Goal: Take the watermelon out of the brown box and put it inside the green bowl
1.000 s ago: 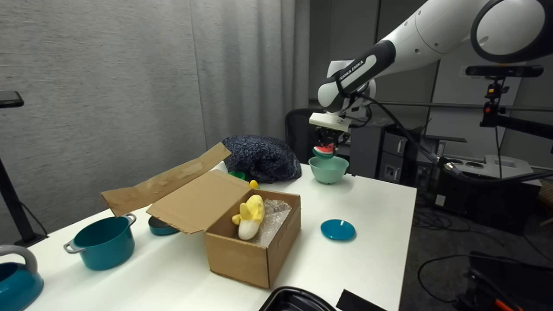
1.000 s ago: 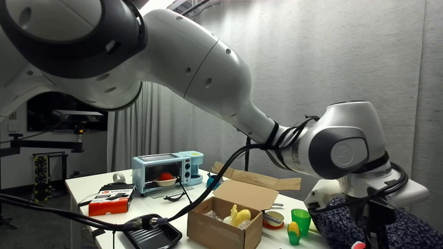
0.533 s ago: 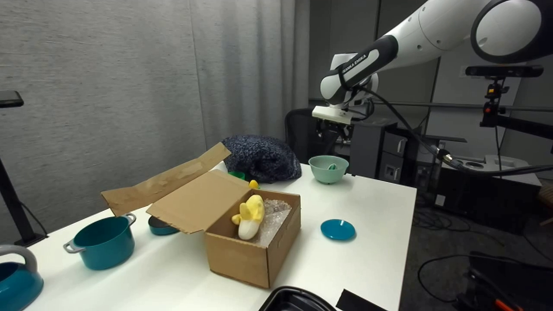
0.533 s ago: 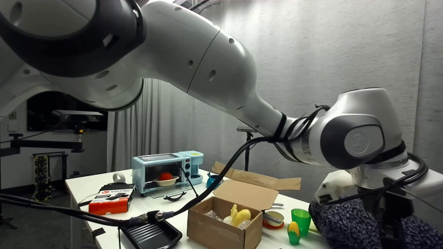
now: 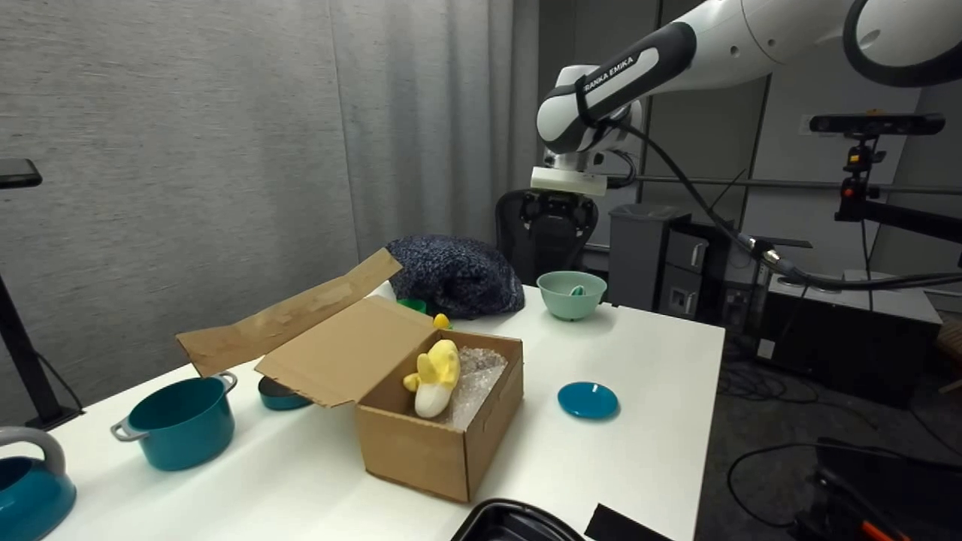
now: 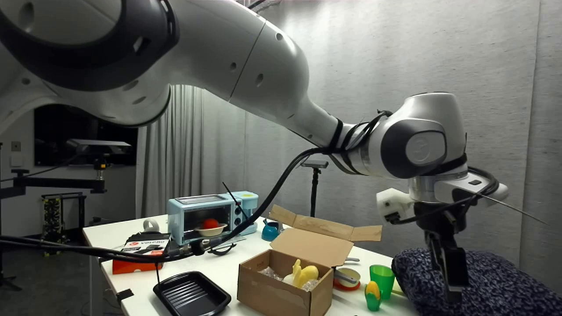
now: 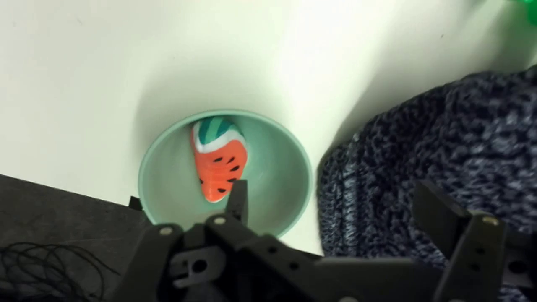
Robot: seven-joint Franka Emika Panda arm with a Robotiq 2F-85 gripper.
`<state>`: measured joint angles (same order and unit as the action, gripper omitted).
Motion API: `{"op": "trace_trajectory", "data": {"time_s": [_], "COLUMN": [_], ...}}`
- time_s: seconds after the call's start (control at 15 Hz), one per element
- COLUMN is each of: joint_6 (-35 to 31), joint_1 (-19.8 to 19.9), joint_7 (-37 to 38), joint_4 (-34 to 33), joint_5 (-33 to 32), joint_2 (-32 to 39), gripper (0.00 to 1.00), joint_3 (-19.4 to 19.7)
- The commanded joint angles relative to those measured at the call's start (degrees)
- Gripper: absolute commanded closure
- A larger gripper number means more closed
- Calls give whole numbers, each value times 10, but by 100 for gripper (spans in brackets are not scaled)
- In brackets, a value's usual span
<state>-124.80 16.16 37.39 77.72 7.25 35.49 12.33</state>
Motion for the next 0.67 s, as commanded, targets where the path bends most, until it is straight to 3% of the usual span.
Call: {"op": "trace_trajectory", "data": {"time_s": [0.0,0.33,0.6], "joint_6": [39,79,78], "joint_1": [-10,-15,-22], "joint_7": [-84,-187,-177], "joint_4": [-6,6,-4], "joint_5": [6,8,4], "joint_2": [-18,-60,-54], "gripper": [0,0,0], "joint_3": [-21,-35,-28]}}
